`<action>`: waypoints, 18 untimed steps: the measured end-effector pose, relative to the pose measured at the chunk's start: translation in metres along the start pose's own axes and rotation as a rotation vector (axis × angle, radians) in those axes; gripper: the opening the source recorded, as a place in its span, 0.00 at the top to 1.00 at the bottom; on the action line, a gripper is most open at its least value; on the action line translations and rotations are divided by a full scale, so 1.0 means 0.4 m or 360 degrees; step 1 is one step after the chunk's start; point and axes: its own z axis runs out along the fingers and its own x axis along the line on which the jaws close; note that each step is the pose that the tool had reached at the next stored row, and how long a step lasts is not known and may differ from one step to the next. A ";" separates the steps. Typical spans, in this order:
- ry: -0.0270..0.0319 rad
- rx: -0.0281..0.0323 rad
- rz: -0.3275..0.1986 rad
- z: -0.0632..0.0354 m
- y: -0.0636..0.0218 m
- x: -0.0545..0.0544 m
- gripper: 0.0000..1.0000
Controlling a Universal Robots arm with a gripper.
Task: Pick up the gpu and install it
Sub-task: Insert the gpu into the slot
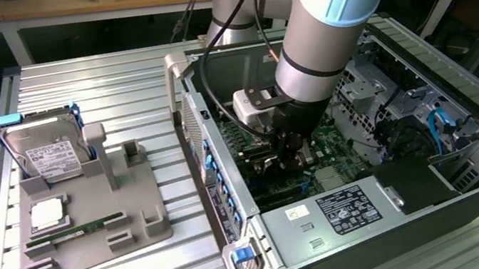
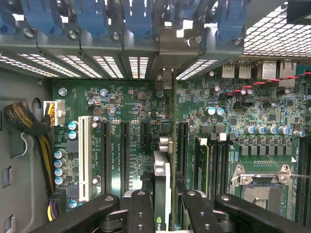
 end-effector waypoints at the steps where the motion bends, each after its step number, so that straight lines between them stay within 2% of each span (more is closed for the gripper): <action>1: 0.00001 0.00000 0.0000 0.000 0.000 0.000 0.73; 4: 0.00011 0.00066 0.0000 0.005 0.001 0.001 0.73; 18: 0.00002 0.00078 -0.0001 0.011 0.001 0.001 0.73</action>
